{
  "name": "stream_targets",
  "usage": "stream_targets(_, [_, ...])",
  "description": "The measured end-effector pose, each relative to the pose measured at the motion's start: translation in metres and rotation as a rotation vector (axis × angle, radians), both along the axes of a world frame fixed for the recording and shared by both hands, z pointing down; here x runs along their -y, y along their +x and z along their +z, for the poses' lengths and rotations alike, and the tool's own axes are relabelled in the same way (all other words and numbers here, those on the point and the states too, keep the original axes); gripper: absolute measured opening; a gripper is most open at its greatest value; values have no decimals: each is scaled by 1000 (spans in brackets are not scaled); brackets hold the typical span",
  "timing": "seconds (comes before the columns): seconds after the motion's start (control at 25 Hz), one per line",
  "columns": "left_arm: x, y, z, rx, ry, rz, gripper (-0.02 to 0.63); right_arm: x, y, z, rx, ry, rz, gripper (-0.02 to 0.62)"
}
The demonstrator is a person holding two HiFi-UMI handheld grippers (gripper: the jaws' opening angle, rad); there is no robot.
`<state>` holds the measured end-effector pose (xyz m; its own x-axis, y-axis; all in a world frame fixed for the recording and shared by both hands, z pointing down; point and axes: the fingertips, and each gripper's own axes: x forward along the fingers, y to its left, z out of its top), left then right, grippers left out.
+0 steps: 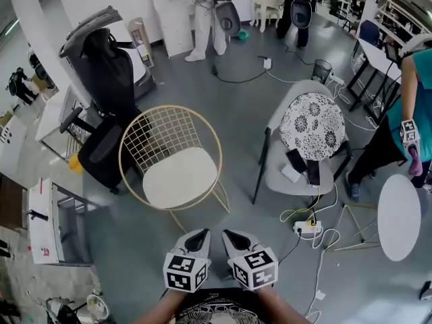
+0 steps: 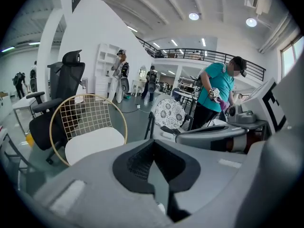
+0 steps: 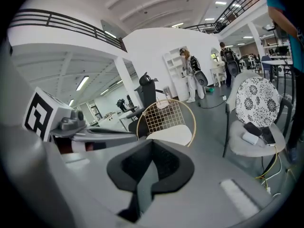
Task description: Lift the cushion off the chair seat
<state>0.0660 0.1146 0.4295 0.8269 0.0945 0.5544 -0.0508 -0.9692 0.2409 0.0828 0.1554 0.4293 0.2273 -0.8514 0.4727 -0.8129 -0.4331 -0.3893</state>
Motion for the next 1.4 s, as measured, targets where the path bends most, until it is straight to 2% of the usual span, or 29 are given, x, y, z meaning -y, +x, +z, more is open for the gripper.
stream_targets(0.2, [1,13,5,18,43,-32,-9,-4,24,11,39,13,-18,0])
stream_targets(0.52, [13,20,24,50,3,-82,-9,21,30,25,44,-24,-106,0])
stream_targets(0.64, [34,31,34,51,-34,-99,-9,39,36,34,43,-62,-116,0])
stream_targets(0.92, [101,67,38,-2,-99,-105,-9,100,56,37,14,-138,-145,0])
stream_targets(1.2, [171,79,48,-45,-175,-157,-8,164,61,46,-21,-224,-222,0])
stream_targets(1.4, [188,81,61,-48,-236,-148,-8,189,61,49,-19,-266,-251,0])
